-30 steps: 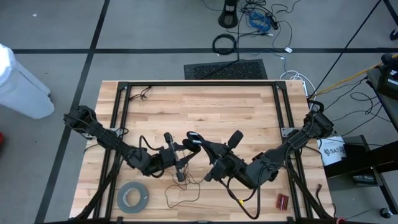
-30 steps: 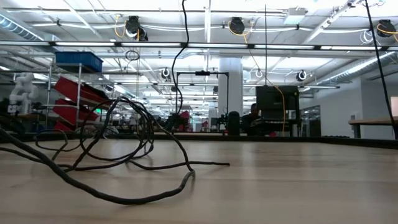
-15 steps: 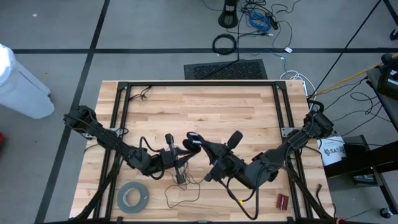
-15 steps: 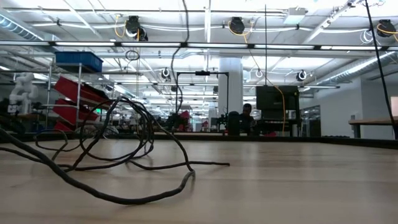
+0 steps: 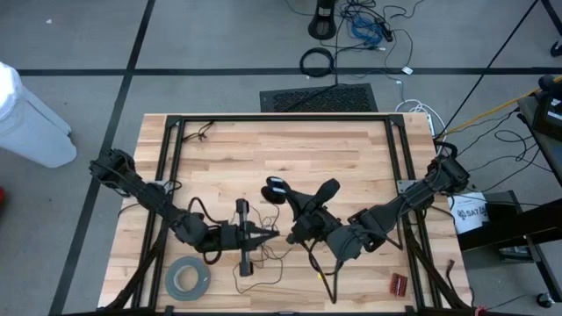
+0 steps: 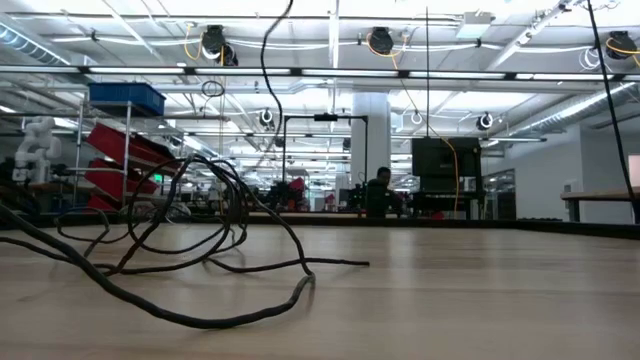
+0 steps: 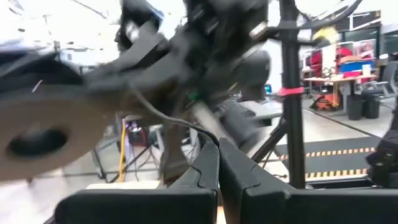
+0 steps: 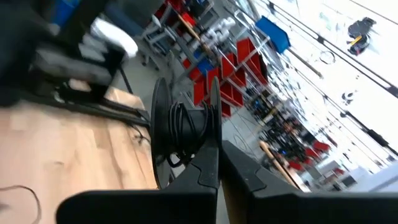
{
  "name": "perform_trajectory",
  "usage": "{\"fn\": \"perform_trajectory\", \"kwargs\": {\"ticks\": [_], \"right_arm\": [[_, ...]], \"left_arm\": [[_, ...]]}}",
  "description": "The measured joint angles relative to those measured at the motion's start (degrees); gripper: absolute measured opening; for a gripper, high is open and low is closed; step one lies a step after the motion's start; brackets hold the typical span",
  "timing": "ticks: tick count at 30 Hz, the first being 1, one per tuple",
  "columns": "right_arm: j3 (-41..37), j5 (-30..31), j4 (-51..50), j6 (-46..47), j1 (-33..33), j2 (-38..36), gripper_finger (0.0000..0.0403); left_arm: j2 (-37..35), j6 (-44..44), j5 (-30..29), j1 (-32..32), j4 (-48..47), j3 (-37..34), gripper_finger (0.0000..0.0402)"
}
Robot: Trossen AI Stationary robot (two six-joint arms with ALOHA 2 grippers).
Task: Coil cords
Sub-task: Uncoil the black wire from the spool
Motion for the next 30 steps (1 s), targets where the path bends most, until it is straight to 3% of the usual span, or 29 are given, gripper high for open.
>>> {"fn": "perform_trajectory", "kwargs": {"ticks": [3, 6, 11, 17, 24, 30], "right_arm": [[0.0, 0.5, -2.0, 1.3, 0.0, 0.0, 0.0], [0.0, 2.1, -2.2, 1.5, 0.2, 0.0, 0.0], [0.0, 3.4, -3.2, 1.6, 0.8, 0.0, 0.0], [0.0, 3.3, -3.2, 1.8, 2.0, 0.0, 0.0], [0.0, 3.2, -3.1, 1.8, 2.8, 0.0, 0.0], [0.0, 3.1, -3.9, 4.0, 2.8, 0.0, 0.0]], "left_arm": [[-1.1, 5.5, -0.8, -2.2, -0.4, 1.3, 0.0001], [-3.7, 11.1, -5.4, -5.1, -2.6, 2.0, 0.0001], [-11.7, 15.5, -21.4, -9.8, -8.9, 2.3, 0.0001], [-22.7, 12.6, -36.5, -14.7, -28.5, 2.3, 0.0024], [-30.3, 3.6, -38.1, -18.4, -46.1, 2.2, 0.0097], [-30.9, 3.3, -38.1, -18.8, -48.2, 2.2, 0.0124]]}}
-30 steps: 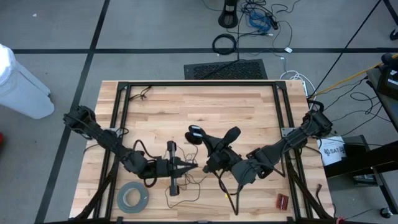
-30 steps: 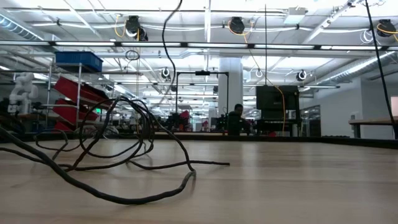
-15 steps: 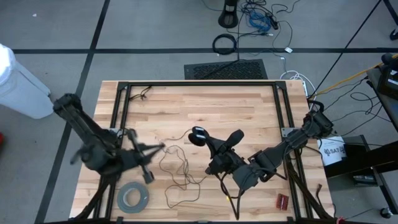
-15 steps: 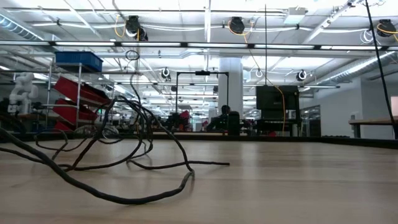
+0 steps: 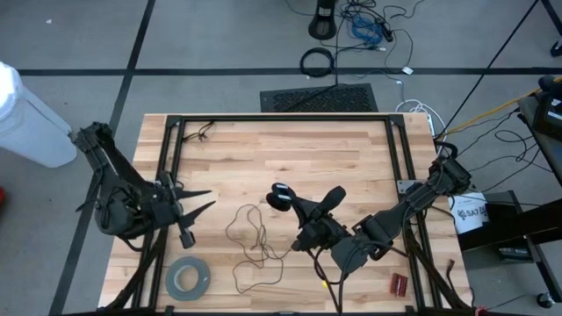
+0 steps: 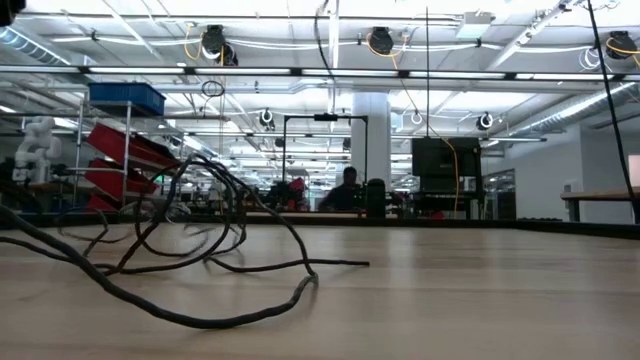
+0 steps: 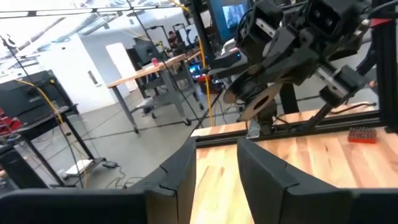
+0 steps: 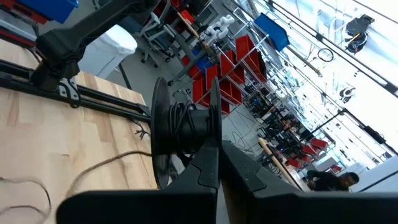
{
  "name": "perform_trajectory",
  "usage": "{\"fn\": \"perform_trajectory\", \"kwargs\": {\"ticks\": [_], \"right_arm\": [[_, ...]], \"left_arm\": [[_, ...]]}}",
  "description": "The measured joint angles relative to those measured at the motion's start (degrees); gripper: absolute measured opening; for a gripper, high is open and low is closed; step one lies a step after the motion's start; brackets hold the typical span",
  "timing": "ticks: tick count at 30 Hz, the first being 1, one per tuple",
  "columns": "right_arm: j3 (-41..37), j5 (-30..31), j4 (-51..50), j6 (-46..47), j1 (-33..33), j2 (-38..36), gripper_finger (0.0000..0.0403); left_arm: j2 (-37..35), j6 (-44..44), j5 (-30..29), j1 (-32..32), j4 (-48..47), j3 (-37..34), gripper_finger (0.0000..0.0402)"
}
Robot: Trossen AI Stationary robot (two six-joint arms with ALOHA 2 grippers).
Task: Coil cords
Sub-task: Uncoil the black wire from the spool
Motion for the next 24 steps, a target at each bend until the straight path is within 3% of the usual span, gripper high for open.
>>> {"fn": "perform_trajectory", "kwargs": {"ticks": [10, 15, 18, 24], "right_arm": [[0.0, -0.2, -6.7, 5.8, 0.1, 0.0, 0.0], [0.0, -0.2, -7.7, 4.3, -2.1, 0.0, 0.0], [0.0, -0.4, -7.7, 2.3, -4.2, 0.0, 0.0], [0.0, -4.3, -8.1, -1.1, -7.4, 0.0, 0.0]], "left_arm": [[-1.1, -1.0, -1.1, 0.8, -0.1, -0.1, 0.0126], [-1.7, -2.9, 0.7, 7.2, -2.2, -4.1, 0.0125], [-1.7, -5.8, 6.1, 13.6, -3.8, -7.4, 0.0125], [-1.6, -4.5, 24.5, 20.7, -3.3, -10.1, 0.0125]]}}
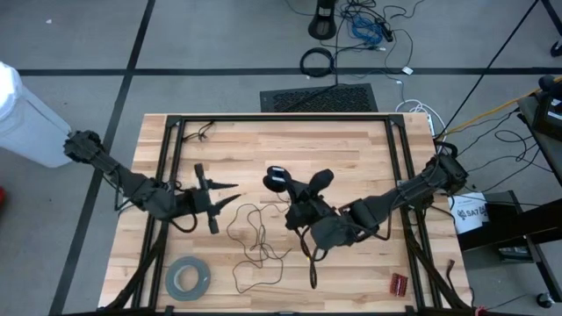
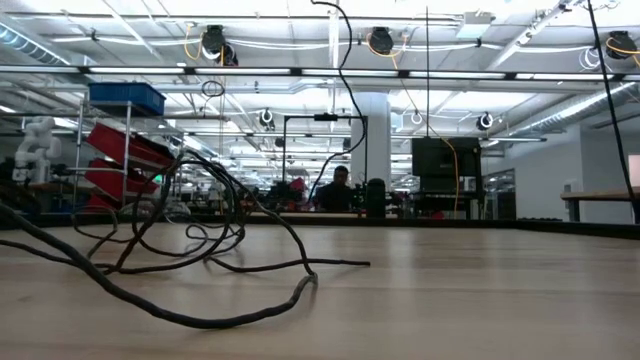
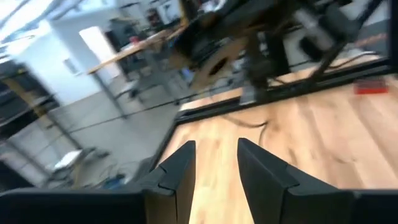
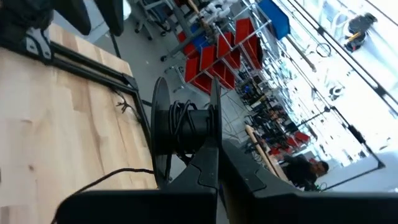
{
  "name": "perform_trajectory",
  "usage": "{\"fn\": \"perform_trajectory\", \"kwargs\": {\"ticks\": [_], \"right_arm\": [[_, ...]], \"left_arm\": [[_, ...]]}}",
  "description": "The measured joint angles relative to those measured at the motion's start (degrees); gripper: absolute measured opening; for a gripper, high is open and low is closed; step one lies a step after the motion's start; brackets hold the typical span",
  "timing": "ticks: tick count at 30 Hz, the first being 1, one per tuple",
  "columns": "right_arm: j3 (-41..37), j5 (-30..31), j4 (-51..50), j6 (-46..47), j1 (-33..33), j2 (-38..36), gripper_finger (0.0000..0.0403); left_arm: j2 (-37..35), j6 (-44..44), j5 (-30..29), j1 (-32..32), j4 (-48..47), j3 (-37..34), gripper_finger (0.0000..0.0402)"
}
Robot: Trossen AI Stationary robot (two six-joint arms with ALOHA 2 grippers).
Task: Coil cords
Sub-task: Uncoil the black wire from the spool
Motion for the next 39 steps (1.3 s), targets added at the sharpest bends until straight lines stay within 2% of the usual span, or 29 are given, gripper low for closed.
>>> {"fn": "perform_trajectory", "kwargs": {"ticks": [4, 9, 13, 22, 26, 28, 32, 37, 39], "right_arm": [[0.0, -1.1, -0.6, -3.4, -0.7, 0.0, 0.0], [0.0, -6.9, -3.0, -3.5, -0.9, -0.4, 0.0], [0.0, -8.8, -6.9, 0.9, -1.4, -0.5, 0.0], [0.0, -20.3, -11.3, 3.9, -5.9, -0.5, 0.0], [0.0, -24.4, -11.6, 3.9, -7.4, -0.5, 0.0], [0.0, -25.9, -11.9, 3.9, -7.7, -0.5, 0.0], [0.0, -25.9, -13.1, 5.9, -7.5, -0.5, 0.0], [0.0, -25.9, -17.7, 10.4, -6.1, -0.5, 0.0], [0.0, -26.1, -19.4, 12.7, -6.0, -0.5, 0.0]], "left_arm": [[0.0, 5.4, 3.0, 1.4, 3.8, 0.0, 0.0125], [0.0, 12.0, 2.8, 4.6, 5.1, 0.0, 0.0125], [0.0, 12.4, 4.5, 7.1, 3.7, 0.0, 0.0125], [0.0, 14.0, 7.1, 8.1, -0.1, 0.0, 0.0125], [-0.9, 14.8, 7.4, 12.9, -1.0, -2.0, 0.0125], [-2.3, 13.6, 12.0, 17.1, 2.5, -5.3, 0.0125], [-4.8, 9.5, 29.5, 23.0, 13.5, -11.8, 0.0125], [-7.4, 8.7, 32.0, 26.7, 15.5, -16.1, 0.0125], [-8.4, 7.1, 37.4, 27.5, 15.8, -17.0, 0.0125]]}}
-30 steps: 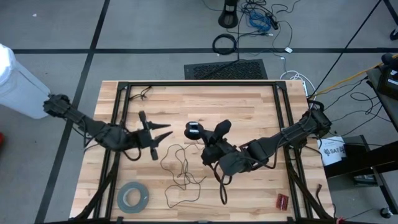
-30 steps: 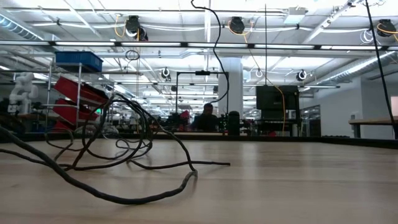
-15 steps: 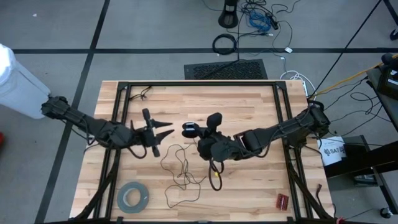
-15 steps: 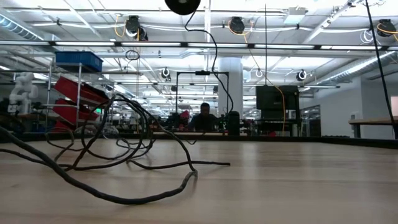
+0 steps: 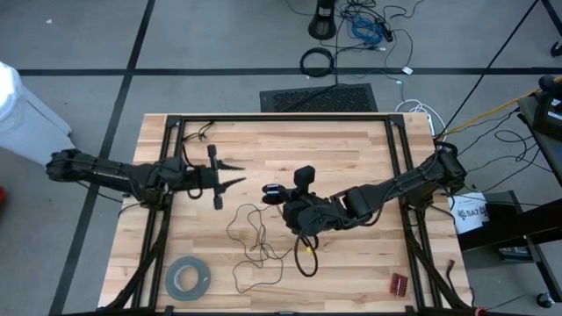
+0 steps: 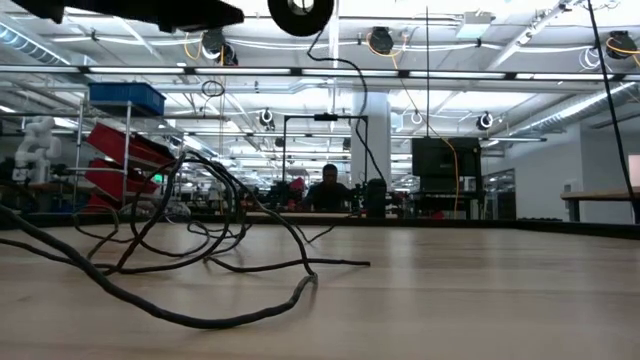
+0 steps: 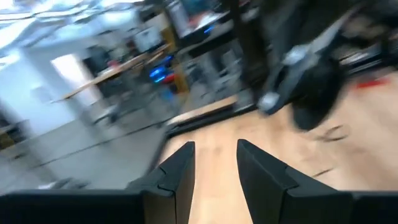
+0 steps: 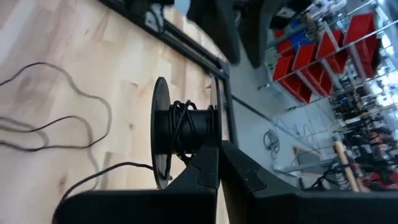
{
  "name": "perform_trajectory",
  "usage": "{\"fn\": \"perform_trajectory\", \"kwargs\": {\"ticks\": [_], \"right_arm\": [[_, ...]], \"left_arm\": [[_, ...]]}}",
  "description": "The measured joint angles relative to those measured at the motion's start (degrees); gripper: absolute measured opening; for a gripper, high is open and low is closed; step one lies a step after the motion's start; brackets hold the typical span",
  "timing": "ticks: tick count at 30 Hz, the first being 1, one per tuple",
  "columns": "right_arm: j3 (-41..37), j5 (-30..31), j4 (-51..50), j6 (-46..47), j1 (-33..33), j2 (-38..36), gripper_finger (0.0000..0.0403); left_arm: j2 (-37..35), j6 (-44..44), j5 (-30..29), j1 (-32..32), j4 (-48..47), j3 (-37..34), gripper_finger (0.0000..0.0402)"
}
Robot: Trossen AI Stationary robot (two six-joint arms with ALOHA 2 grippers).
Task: Coil cords
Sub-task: Uncoil the black wire from the spool
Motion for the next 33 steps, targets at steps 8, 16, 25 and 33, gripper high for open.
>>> {"fn": "perform_trajectory", "kwargs": {"ticks": [8, 16, 25, 33], "right_arm": [[0.0, -5.1, -1.2, 6.8, -0.2, 0.0, 0.0], [0.0, -7.3, -0.7, 10.3, -0.2, 0.0, 0.0], [0.0, -8.8, 2.1, 10.4, -0.3, 0.0, 0.0], [0.0, -11.5, 6.1, 10.1, -0.3, 0.0, 0.0]], "left_arm": [[1.9, -0.7, 9.8, 2.0, 0.5, -1.5, 0.0125], [2.4, -1.7, 14.1, 0.9, 4.9, -1.5, 0.0125], [3.0, -3.7, 14.0, -2.2, 7.1, -1.4, 0.0125], [6.3, -3.8, 13.0, -4.5, 11.6, -1.4, 0.0125]]}}
